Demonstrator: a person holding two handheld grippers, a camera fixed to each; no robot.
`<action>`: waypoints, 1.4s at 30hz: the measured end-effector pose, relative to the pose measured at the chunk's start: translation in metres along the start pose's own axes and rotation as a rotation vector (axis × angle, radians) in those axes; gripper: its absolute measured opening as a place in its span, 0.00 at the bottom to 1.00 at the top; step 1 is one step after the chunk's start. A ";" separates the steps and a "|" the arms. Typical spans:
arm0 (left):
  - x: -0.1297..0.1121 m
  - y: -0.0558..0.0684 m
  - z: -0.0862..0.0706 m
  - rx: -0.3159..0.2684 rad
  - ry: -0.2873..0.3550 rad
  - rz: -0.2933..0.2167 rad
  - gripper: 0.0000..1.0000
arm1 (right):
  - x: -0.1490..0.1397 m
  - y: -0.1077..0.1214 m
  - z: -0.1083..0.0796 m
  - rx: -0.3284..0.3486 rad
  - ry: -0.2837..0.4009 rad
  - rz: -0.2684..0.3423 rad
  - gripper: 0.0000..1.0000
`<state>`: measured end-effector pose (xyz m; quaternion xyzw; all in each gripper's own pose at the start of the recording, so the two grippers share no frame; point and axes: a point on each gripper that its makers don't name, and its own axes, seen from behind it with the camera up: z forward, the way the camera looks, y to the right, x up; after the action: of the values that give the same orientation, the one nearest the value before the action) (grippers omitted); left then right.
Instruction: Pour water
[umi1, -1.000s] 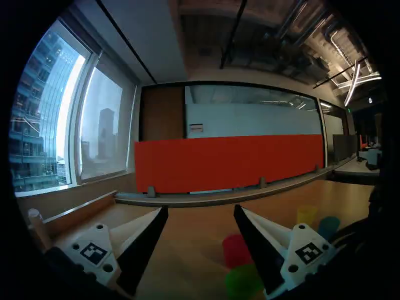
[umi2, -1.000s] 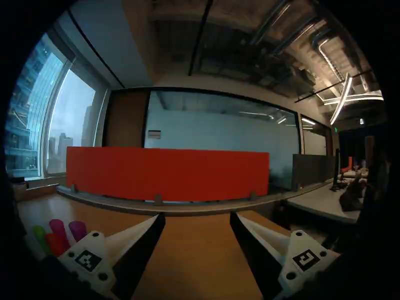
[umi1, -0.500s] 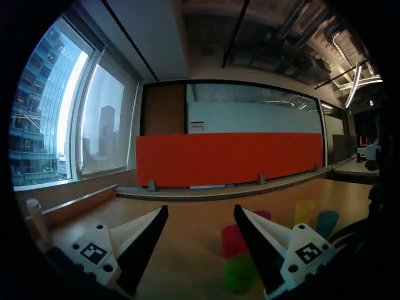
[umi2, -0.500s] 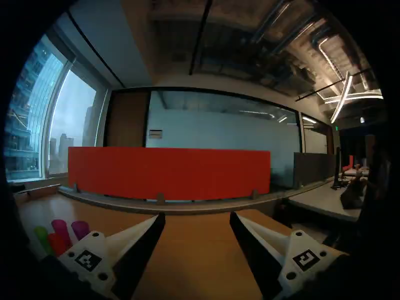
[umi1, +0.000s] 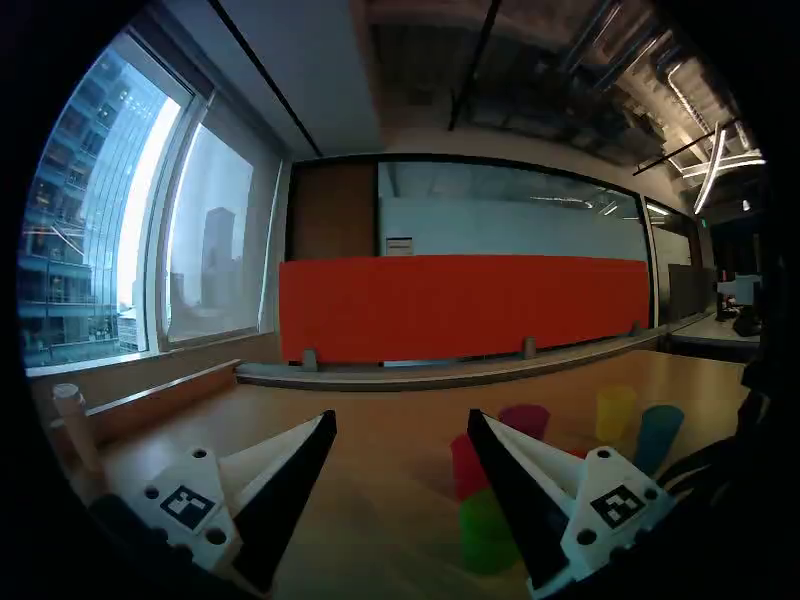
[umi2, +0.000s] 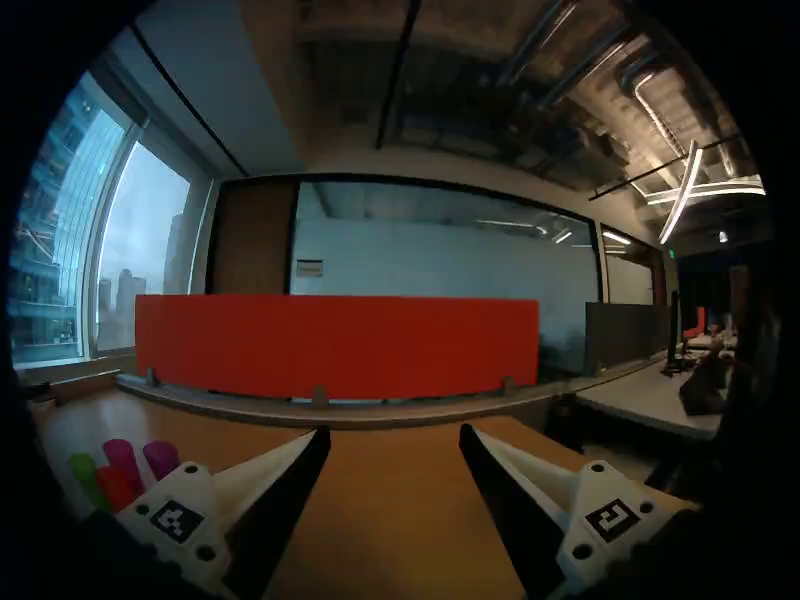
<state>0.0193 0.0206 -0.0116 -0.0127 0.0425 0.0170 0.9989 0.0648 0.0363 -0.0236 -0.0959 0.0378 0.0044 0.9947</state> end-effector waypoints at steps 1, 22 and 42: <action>-0.001 0.000 0.000 0.000 -0.001 -0.001 0.98 | 0.001 0.000 0.000 -0.001 0.001 -0.001 1.00; -0.023 -0.004 0.000 0.000 -0.016 -0.010 0.98 | 0.009 -0.003 -0.002 -0.002 0.009 -0.009 1.00; -0.037 -0.006 0.002 0.003 -0.039 -0.023 0.98 | 0.009 -0.003 -0.003 -0.004 0.009 -0.015 1.00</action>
<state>-0.0169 0.0131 -0.0063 -0.0111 0.0230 0.0057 0.9997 0.0731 0.0327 -0.0271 -0.0984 0.0414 -0.0034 0.9943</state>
